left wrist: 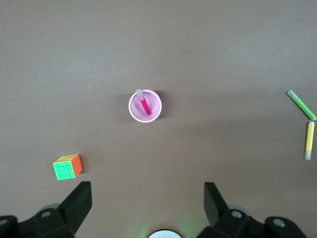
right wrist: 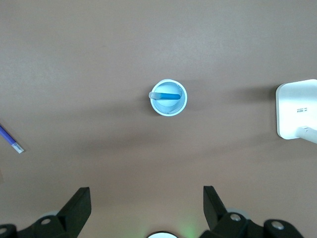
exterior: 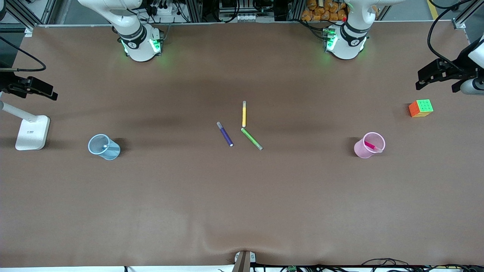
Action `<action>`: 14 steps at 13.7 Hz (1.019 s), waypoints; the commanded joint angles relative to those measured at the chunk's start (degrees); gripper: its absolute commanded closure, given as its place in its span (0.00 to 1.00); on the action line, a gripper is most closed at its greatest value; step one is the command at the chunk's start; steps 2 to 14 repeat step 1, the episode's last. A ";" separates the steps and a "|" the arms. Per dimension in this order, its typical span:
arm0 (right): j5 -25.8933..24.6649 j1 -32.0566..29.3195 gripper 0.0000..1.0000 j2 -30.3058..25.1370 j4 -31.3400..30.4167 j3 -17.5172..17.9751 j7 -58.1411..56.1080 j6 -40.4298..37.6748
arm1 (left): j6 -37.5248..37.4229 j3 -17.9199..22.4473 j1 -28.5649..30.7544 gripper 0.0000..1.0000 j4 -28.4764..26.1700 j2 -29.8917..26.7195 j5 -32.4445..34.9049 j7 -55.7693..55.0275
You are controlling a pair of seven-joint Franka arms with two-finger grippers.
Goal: Place pink and blue markers in matching cups
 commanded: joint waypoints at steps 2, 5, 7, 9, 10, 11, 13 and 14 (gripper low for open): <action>-0.53 -0.90 0.00 -0.98 -0.21 0.65 0.72 -0.31 | -0.88 -0.16 0.15 0.00 1.19 0.43 0.30 -0.19; -0.53 -0.90 0.00 -0.98 -0.21 0.65 0.72 -0.31 | -0.88 -0.16 0.15 0.00 1.19 0.43 0.30 -0.19; -0.53 -0.90 0.00 -0.98 -0.21 0.65 0.72 -0.31 | -0.88 -0.16 0.15 0.00 1.19 0.43 0.30 -0.19; -0.53 -0.90 0.00 -0.98 -0.21 0.65 0.72 -0.31 | -0.88 -0.16 0.15 0.00 1.19 0.43 0.30 -0.19; -0.53 -0.90 0.00 -0.98 -0.21 0.65 0.72 -0.31 | -0.88 -0.16 0.15 0.00 1.19 0.43 0.30 -0.19; -0.53 -0.90 0.00 -0.98 -0.21 0.65 0.72 -0.31 | -0.88 -0.16 0.15 0.00 1.19 0.43 0.30 -0.19; -0.53 -0.90 0.00 -0.98 -0.21 0.65 0.72 -0.31 | -0.88 -0.16 0.15 0.00 1.19 0.43 0.30 -0.19; -0.53 -0.90 0.00 -0.98 -0.21 0.65 0.72 -0.31 | -0.88 -0.16 0.15 0.00 1.19 0.43 0.30 -0.19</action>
